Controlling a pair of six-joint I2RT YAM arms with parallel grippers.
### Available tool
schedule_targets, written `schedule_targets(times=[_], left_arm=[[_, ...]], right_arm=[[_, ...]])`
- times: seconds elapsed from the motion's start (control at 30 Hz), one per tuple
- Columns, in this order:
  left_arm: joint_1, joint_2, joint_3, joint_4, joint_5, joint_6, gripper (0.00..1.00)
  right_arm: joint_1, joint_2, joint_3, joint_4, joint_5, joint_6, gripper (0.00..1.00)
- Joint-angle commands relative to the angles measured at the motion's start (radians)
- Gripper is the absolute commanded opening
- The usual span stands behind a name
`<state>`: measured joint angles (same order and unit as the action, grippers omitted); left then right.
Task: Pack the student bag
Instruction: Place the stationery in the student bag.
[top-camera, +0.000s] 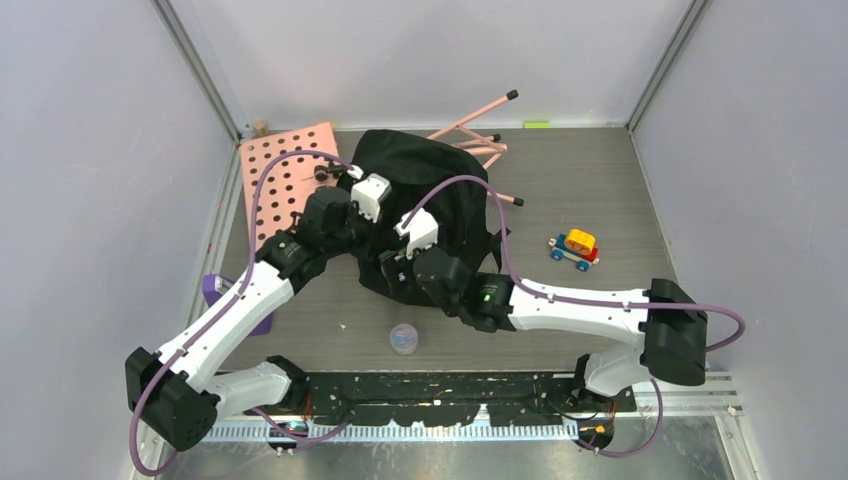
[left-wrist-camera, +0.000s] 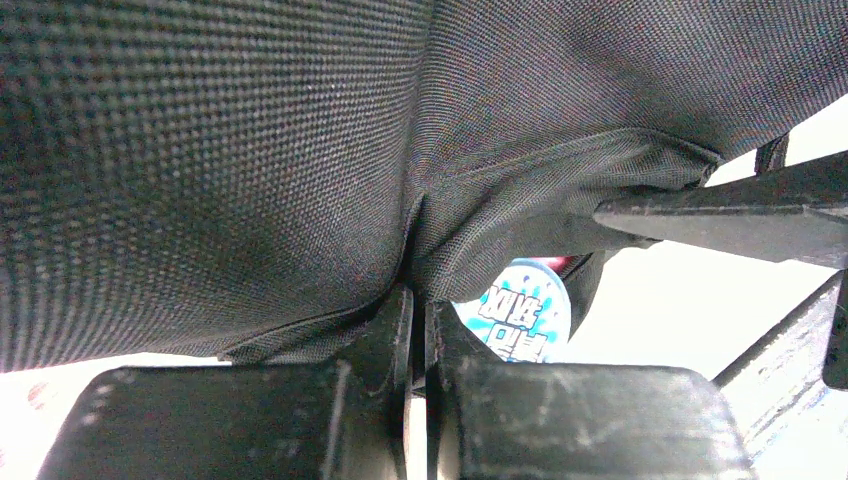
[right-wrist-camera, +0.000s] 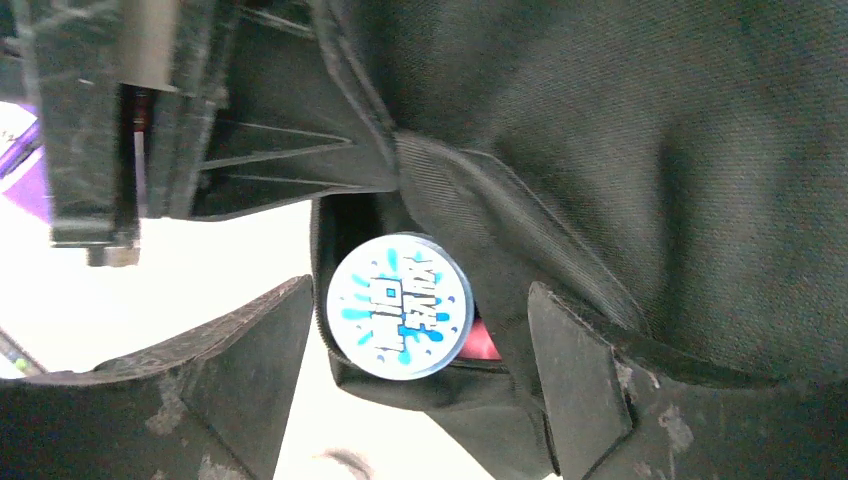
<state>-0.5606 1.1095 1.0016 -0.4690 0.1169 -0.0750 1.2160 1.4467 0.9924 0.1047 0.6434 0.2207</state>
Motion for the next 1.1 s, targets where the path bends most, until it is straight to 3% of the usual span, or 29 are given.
schedule_targets(times=[0.0,0.17,0.37,0.87,1.07], left_arm=[[0.005,-0.054,0.031,0.082,0.012,-0.017,0.0],[0.005,-0.052,0.033,0.081,0.008,-0.016,0.0],[0.005,-0.037,0.034,0.073,-0.006,-0.015,0.0],[0.005,-0.031,0.036,0.074,0.001,-0.019,0.0],[0.005,-0.029,0.034,0.075,0.002,-0.02,0.0]], right_arm=[[-0.034,-0.037,0.084,-0.159,-0.289,-0.018,0.83],[-0.04,0.016,0.16,-0.292,-0.433,-0.033,0.7],[-0.04,0.074,0.177,-0.26,-0.478,-0.006,0.57],[-0.04,0.172,0.167,-0.216,-0.366,-0.079,0.55],[-0.034,0.197,0.159,-0.219,-0.415,-0.108,0.46]])
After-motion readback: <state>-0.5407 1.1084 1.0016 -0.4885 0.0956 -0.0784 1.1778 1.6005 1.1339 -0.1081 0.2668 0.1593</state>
